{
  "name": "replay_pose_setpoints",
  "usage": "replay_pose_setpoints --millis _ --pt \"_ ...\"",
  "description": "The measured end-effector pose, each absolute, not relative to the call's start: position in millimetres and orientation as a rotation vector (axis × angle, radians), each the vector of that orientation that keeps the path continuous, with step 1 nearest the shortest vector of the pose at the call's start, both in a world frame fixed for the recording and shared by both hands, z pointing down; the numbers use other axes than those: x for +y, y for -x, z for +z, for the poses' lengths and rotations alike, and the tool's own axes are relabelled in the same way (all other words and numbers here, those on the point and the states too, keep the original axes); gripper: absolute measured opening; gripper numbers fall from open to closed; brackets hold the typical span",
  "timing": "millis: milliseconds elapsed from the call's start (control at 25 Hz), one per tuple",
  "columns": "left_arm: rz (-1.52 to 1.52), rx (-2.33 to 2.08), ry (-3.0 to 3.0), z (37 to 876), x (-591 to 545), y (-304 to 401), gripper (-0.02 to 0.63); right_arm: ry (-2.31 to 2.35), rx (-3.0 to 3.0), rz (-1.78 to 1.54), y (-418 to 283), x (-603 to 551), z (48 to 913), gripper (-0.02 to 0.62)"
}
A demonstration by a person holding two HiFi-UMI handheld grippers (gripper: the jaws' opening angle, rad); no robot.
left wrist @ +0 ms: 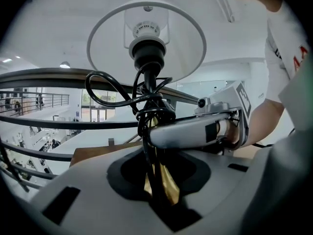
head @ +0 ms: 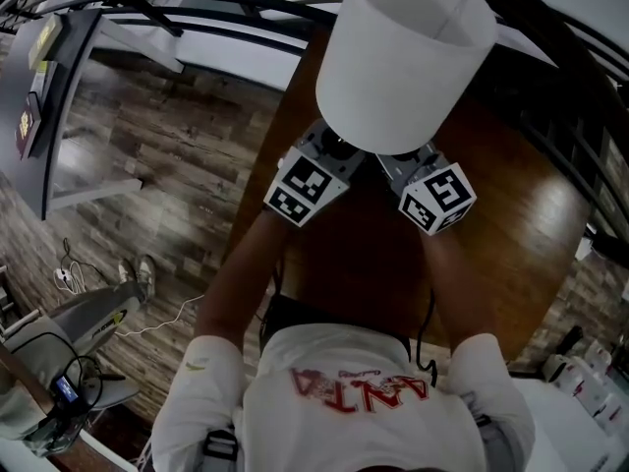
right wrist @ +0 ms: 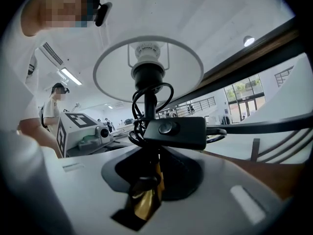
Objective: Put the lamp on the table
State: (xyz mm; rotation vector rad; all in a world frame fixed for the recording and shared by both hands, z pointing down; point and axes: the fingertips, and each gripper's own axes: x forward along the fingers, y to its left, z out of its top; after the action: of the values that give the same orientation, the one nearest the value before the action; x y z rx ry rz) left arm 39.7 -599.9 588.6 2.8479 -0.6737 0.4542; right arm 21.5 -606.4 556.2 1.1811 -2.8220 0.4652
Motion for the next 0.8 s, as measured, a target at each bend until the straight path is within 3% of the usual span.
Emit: replay_pose_setpoints --millis 800 --pt "0.345 -0.74 -2.926 601.8 -586.4 -14.3 0.1 -1.1 -2.893 0.296 8.0 -584.9 567.9 0.089"
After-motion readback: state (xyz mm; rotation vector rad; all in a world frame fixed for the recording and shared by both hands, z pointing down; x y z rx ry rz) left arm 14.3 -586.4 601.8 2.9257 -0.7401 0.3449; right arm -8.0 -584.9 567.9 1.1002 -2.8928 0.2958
